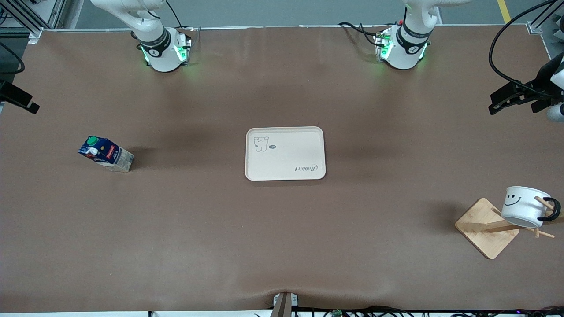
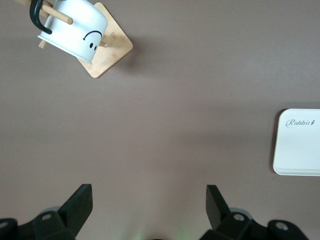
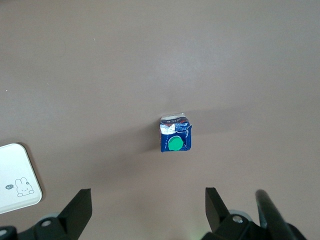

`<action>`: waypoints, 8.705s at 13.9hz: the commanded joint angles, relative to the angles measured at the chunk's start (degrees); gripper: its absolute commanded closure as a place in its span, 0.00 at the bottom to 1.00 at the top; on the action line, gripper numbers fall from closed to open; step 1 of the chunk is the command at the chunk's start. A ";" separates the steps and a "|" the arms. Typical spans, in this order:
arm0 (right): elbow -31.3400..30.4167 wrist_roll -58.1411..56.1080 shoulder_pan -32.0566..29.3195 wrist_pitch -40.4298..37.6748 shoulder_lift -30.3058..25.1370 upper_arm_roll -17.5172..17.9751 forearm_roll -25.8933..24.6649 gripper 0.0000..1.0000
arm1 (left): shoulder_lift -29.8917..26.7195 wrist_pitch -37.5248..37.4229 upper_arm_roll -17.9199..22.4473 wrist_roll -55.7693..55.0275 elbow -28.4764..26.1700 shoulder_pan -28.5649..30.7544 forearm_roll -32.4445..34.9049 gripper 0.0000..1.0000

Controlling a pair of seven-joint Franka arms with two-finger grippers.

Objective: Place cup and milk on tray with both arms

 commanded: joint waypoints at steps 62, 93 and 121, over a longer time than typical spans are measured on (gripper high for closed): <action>1.35 0.65 -0.43 -0.04 7.03 0.67 -1.20 0.00 | 3.20 67.80 -3.43 -4.28 -33.33 18.30 -13.76 0.00; 5.04 0.30 -0.52 2.33 11.78 0.76 2.49 0.00 | 4.26 60.55 -12.82 -5.58 -27.54 18.22 -12.89 1.00; -25.54 -2.25 -7.81 22.45 9.06 0.76 3.28 0.00 | 29.65 41.55 -31.03 -74.94 -11.18 -9.55 9.00 1.00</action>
